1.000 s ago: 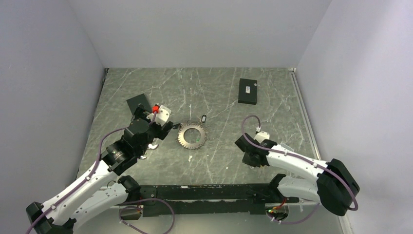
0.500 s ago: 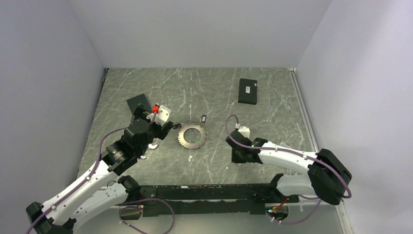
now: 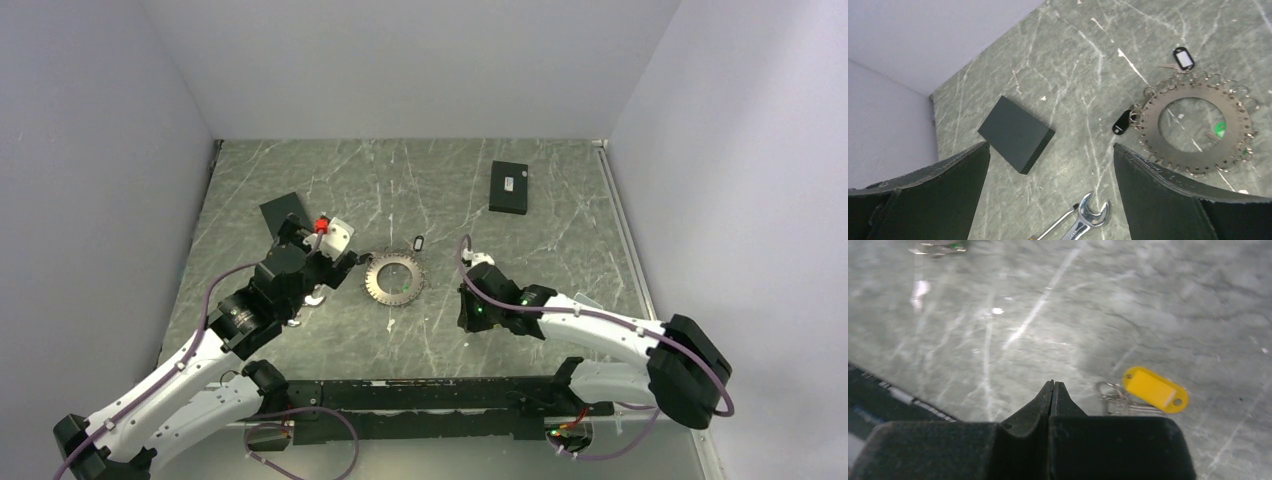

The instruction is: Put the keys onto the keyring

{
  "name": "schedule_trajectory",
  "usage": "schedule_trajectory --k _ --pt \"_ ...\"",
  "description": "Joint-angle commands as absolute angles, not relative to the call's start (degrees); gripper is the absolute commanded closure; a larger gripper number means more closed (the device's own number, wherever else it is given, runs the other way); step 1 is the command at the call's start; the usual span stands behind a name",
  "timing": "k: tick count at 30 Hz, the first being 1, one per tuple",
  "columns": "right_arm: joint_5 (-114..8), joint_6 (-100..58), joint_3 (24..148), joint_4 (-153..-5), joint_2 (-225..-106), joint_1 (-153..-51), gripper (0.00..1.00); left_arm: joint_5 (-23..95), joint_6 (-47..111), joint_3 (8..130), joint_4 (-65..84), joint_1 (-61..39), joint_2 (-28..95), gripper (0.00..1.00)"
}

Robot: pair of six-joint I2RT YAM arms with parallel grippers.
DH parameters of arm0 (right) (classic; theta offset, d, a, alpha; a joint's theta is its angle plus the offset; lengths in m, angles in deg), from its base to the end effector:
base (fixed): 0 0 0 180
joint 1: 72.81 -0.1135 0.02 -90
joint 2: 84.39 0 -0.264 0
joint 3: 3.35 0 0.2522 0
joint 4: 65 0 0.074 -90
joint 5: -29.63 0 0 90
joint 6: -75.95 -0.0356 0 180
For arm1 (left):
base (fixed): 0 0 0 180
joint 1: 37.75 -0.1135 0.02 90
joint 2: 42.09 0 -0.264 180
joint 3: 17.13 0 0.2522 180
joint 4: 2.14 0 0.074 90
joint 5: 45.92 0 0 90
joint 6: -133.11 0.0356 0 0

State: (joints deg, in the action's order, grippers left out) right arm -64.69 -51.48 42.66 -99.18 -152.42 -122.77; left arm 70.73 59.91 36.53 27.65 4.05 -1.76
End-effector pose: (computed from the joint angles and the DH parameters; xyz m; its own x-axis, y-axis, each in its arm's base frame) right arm 0.1410 0.1636 0.1728 -0.8721 -0.0958 -0.4798 -0.2599 0.9216 0.2884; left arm 0.1341 -0.0985 0.3125 -0.1227 0.4562 -0.8814 0.3244 0.8577 0.3989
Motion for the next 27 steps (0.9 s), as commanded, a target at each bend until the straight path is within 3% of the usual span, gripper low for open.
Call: schedule_trajectory --k 1,5,10,11,17,27 --pt "-56.3 -44.9 44.9 -91.9 -147.4 -122.7 1.00 63.6 59.4 38.5 28.2 3.9 -2.6 0.04" --pt "-57.5 -44.7 45.7 -92.9 -145.8 -122.7 1.00 59.7 59.6 38.4 28.5 3.9 -2.6 0.07" --pt "-75.7 -50.5 50.9 -108.2 -151.4 -122.5 0.64 59.2 59.2 39.1 29.5 3.9 -1.1 0.08" --pt "-77.1 -51.6 51.8 -110.5 -152.4 -122.5 0.62 59.1 59.1 39.2 29.6 3.9 -0.7 0.08" --pt "-77.3 -55.9 51.9 -115.0 -153.2 -122.6 0.59 59.3 58.9 39.4 29.7 3.9 -0.1 0.09" --pt "-73.8 -52.2 48.8 -110.3 -155.6 -122.7 0.65 59.3 58.8 39.5 29.9 3.9 0.1 0.10"
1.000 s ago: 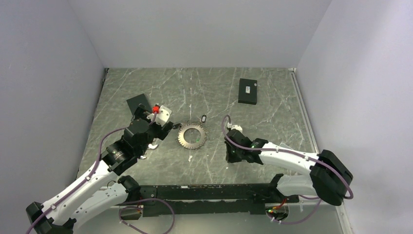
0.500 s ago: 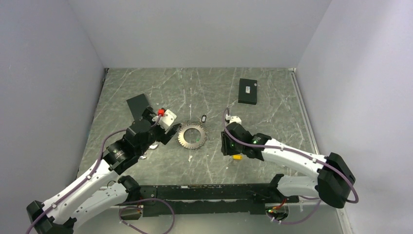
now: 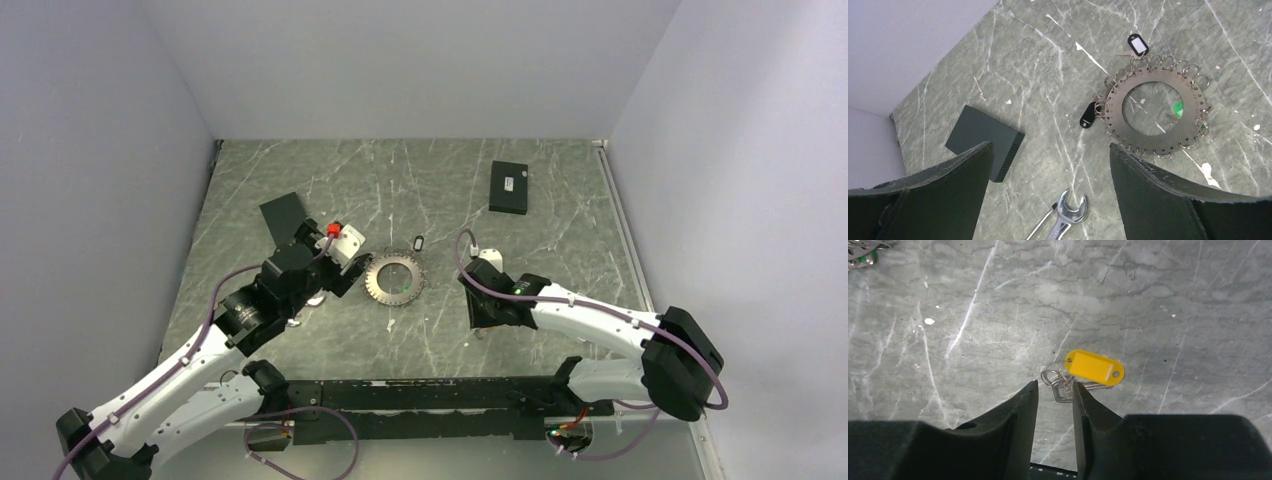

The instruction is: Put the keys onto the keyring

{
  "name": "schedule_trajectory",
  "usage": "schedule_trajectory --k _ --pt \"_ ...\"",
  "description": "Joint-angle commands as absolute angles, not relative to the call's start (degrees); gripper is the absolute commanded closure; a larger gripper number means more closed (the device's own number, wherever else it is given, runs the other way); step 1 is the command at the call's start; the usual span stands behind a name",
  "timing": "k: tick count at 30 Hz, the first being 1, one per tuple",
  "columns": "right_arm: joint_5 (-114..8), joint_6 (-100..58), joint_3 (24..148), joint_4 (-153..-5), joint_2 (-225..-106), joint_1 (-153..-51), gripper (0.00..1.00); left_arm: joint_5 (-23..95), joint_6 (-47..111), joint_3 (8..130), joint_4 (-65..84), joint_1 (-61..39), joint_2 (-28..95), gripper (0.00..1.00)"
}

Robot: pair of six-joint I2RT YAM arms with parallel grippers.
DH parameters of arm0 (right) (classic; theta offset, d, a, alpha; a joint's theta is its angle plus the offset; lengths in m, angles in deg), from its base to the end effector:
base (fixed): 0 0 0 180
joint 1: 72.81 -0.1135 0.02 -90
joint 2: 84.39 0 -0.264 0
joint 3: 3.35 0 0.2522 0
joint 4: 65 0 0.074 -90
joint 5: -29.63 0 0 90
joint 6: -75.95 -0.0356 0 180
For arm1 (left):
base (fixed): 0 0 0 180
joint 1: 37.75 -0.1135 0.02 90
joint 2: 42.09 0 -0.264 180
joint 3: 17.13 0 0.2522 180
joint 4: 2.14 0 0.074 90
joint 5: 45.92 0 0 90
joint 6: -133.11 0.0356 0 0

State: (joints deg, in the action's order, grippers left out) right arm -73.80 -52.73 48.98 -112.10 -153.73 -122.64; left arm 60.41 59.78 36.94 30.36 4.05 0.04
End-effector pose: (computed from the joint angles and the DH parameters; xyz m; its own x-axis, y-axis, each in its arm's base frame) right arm 0.1453 0.1593 0.1890 -0.8766 -0.0961 -0.4715 -0.1665 0.9799 0.1098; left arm 0.1351 -0.1073 0.3048 -0.1236 0.4798 -0.8686 0.4999 0.7863 0.3632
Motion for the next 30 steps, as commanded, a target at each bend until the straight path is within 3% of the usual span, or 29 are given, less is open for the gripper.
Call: schedule_trajectory --k 1,9,17,20,25,28,30 --pt "-73.7 -52.2 48.6 -110.0 -156.4 -122.7 0.66 59.4 58.8 39.5 29.9 3.9 0.1 0.10" --pt "-74.6 -51.9 48.6 -108.8 -160.1 -122.7 0.76 59.4 58.8 39.4 29.9 3.9 0.0 0.10" --pt "-73.8 -51.6 48.4 -108.0 -162.2 -122.7 0.95 59.5 58.9 39.4 29.9 3.9 0.1 0.10" --pt "-73.2 -51.4 48.4 -107.7 -162.9 -122.7 0.94 59.6 58.9 39.3 29.9 3.9 0.2 0.10" --pt "-73.1 -51.6 48.5 -108.0 -162.4 -122.7 0.71 59.6 58.9 39.4 29.9 3.9 0.4 0.10" --pt "-73.0 -51.7 48.6 -108.6 -161.8 -122.7 0.71 59.8 58.9 39.4 30.0 3.9 0.4 0.10" --pt "-72.8 -51.9 48.6 -108.8 -161.5 -122.7 0.77 60.0 59.0 39.4 30.0 3.9 0.3 0.10"
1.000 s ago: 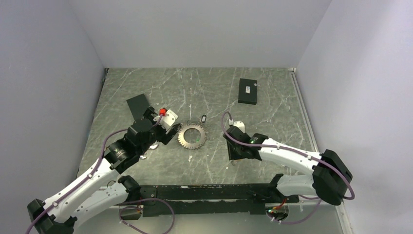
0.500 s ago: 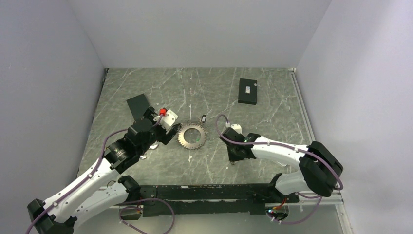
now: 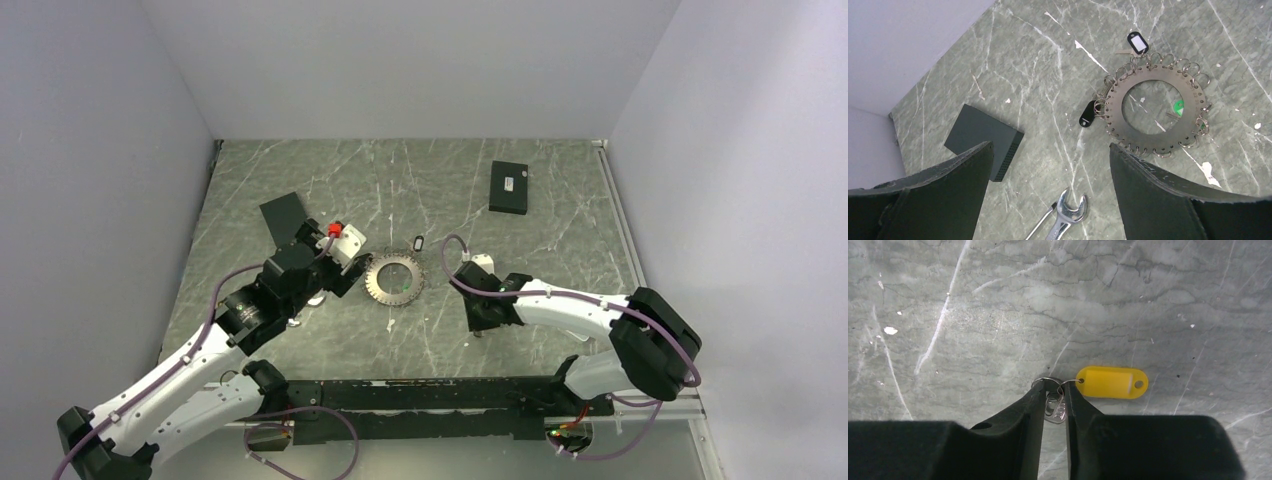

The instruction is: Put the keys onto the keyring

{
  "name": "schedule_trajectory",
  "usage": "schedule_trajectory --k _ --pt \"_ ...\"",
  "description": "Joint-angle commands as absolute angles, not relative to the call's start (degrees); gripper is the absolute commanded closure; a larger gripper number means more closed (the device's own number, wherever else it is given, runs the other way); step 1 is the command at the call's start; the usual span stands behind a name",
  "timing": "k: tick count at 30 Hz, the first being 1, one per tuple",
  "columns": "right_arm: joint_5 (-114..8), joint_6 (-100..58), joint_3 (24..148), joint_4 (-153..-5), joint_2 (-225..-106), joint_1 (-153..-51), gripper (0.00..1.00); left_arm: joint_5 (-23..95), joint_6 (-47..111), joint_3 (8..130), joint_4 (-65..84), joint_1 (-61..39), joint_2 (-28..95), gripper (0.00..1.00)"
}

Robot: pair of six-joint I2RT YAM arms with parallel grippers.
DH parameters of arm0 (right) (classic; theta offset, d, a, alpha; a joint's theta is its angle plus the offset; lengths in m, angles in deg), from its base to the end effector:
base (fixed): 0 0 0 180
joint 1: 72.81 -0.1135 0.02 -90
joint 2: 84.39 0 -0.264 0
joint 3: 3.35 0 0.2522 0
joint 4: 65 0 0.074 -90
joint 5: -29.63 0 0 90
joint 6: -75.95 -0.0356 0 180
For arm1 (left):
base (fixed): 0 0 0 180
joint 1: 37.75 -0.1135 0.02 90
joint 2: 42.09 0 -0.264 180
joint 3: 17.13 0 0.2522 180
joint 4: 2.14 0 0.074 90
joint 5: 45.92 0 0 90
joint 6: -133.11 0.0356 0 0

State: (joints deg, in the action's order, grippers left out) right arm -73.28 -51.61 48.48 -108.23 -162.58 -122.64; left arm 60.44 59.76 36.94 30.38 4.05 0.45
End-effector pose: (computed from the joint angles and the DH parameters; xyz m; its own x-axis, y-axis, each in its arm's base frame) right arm 0.1543 0.1705 0.1581 -0.9026 -0.1481 -0.4041 -0.1821 0.9822 0.0466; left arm 0.1361 -0.1082 0.3037 -0.1288 0.4839 -0.8656 0.5014 0.7848 0.3642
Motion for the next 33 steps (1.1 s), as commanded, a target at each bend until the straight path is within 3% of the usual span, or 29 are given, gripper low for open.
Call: schedule_trajectory --k 1,4,5,16,28,33 --pt "-72.6 -51.9 48.4 -108.6 -161.5 -122.7 0.81 60.2 59.1 39.4 30.0 3.9 0.4 0.10" --pt "-72.1 -51.7 48.0 -107.7 -162.1 -122.7 0.99 60.3 59.1 39.4 30.0 3.9 0.2 0.10" --pt "-72.1 -51.6 48.0 -107.7 -162.6 -122.7 1.00 60.3 59.1 39.3 30.1 3.9 0.2 0.10" --pt "-72.5 -51.6 49.2 -104.9 -154.6 -122.7 1.00 58.5 58.8 39.7 30.5 3.9 0.8 0.10" --pt "-69.2 -46.2 45.3 -84.8 -141.6 -122.7 1.00 48.1 57.5 39.4 29.1 3.9 -0.8 0.11" --pt "-67.1 -43.7 43.8 -71.0 -133.5 -122.7 1.00 41.9 54.8 42.5 29.5 3.9 -0.7 0.20"
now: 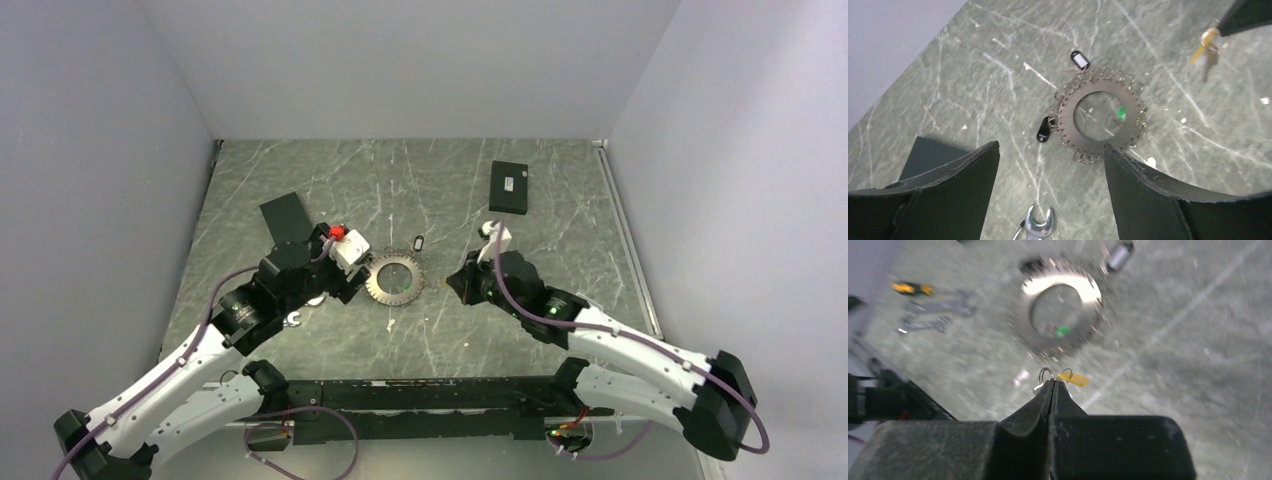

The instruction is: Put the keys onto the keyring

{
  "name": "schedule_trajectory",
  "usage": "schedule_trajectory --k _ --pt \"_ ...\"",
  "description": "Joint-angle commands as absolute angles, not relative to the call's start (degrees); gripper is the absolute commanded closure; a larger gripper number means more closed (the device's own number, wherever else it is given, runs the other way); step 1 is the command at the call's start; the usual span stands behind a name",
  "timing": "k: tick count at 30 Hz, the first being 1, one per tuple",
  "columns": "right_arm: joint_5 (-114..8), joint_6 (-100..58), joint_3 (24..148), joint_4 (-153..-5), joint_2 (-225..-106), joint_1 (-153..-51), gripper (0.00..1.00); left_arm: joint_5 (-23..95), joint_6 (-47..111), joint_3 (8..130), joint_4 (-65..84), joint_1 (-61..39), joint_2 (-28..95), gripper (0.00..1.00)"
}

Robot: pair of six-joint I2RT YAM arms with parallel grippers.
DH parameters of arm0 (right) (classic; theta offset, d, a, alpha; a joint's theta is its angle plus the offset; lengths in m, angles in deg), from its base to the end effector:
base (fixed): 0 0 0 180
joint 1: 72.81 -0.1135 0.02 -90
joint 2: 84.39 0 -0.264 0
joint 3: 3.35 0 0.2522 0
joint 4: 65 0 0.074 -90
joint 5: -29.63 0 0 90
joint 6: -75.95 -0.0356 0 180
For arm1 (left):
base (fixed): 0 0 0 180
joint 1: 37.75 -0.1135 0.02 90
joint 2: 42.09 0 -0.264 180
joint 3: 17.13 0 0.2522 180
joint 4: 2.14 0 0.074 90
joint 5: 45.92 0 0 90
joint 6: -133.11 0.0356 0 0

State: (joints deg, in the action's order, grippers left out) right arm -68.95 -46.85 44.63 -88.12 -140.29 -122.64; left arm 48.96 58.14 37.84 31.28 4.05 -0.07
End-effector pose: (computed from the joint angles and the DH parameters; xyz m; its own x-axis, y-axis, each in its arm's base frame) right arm 0.1430 0.1611 0.2410 -0.6442 0.0672 -0.7619 -0.3856 0.8317 0.3995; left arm 0.1304 -0.1125 0.3085 -0.0950 0.4315 -0.8971 0.6516 0.7082 0.2717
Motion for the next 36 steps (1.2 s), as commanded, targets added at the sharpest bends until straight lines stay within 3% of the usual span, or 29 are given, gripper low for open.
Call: schedule_trajectory --k 1,6,14,20,23,25,27,34,36 --pt "-67.1 -43.7 42.6 -67.2 -131.8 -122.7 1.00 41.0 54.0 43.5 29.3 3.9 -1.3 0.21" --pt "-67.1 -43.7 43.2 -52.5 -132.0 -120.6 1.00 33.2 53.0 48.9 27.1 3.9 -2.6 0.28" --pt "-67.1 -43.7 43.1 -29.3 -141.5 -117.9 1.00 19.5 53.7 54.7 27.8 3.9 0.0 0.26" --pt "-67.1 -43.7 45.0 -21.9 -145.4 -117.4 1.00 19.4 53.6 51.7 24.6 3.9 -1.6 0.30" --pt "-67.1 -43.7 45.8 -19.4 -146.4 -117.5 1.00 20.3 48.9 47.3 15.1 3.9 -3.1 0.44" --pt "-67.1 -43.7 45.8 -17.0 -147.5 -117.4 1.00 21.9 45.1 43.6 7.3 3.9 -4.5 0.62" --pt "-67.1 -43.7 46.0 -15.5 -148.4 -117.4 1.00 24.1 42.5 40.5 1.0 3.9 -5.4 0.69" --pt "-67.1 -43.7 46.9 -12.4 -150.9 -118.3 1.00 25.2 37.9 37.2 -10.7 3.9 -1.6 0.66" --pt "-67.1 -43.7 47.3 -12.4 -151.4 -118.9 1.00 26.5 37.2 36.2 -14.2 3.9 -0.6 0.57"
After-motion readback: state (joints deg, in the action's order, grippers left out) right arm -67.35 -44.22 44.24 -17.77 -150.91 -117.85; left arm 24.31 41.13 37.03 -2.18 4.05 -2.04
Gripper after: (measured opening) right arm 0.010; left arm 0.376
